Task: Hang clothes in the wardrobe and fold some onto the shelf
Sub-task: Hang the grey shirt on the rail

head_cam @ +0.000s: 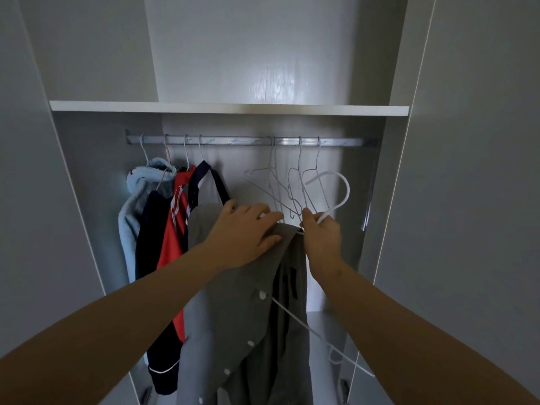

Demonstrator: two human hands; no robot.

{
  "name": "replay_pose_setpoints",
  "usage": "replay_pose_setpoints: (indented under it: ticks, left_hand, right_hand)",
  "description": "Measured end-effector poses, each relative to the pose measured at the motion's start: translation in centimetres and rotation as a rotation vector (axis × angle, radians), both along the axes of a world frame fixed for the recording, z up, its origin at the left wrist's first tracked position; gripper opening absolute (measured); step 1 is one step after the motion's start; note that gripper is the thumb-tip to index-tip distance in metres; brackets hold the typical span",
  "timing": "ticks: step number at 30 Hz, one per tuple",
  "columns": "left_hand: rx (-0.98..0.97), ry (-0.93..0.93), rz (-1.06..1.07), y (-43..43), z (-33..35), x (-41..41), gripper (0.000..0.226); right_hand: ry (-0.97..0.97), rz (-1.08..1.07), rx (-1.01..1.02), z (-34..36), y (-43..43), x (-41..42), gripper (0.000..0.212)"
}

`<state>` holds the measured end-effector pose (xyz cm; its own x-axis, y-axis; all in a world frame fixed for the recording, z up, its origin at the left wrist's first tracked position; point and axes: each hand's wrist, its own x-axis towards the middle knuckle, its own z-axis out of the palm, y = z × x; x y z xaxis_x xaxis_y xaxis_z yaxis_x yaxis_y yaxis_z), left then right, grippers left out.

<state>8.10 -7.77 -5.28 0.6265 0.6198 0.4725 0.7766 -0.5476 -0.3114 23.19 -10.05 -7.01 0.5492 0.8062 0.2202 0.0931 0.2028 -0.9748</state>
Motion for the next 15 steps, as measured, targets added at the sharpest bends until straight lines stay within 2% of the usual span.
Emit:
replay_pose_setpoints:
  ticks: [2,4,7,9,11,12,14,15]
  left_hand:
    - [-0.024,0.001,-0.038,0.5,0.1,0.5,0.044]
    - [-0.098,-0.090,-0.104,0.8,0.5,1.0,0.039]
    - [-0.058,-0.262,-0.122,1.0,0.9,1.2,0.034]
    - [-0.040,-0.416,-0.085,1.0,1.4,1.0,0.034]
    - [-0.059,-0.565,-0.073,1.2,2.0,0.9,0.033]
    - [-0.075,-0.622,-0.072,1.2,2.5,0.9,0.033]
    - [-0.087,-0.715,-0.077,1.3,3.6,0.8,0.032]
    - [-0.078,-0.751,-0.081,1.4,4.1,0.7,0.032]
  right_hand:
    - [-0.012,0.006,0.023,0.3,-0.1,0.0,0.032]
    - [-0.090,0.010,0.066,0.7,-0.4,0.3,0.035]
    - [-0.417,-0.012,0.107,1.3,-0.9,0.9,0.024]
    - [-0.626,-0.194,0.142,1.3,-1.2,1.1,0.019]
    - [-0.600,-0.304,0.246,0.9,-1.9,1.5,0.011]
    - [-0.549,-0.268,0.271,0.4,-2.2,1.6,0.015]
    - [-0.517,-0.140,0.168,-0.6,-2.4,2.0,0.029]
    - [-0.527,-0.084,0.092,-1.0,-2.3,2.0,0.029]
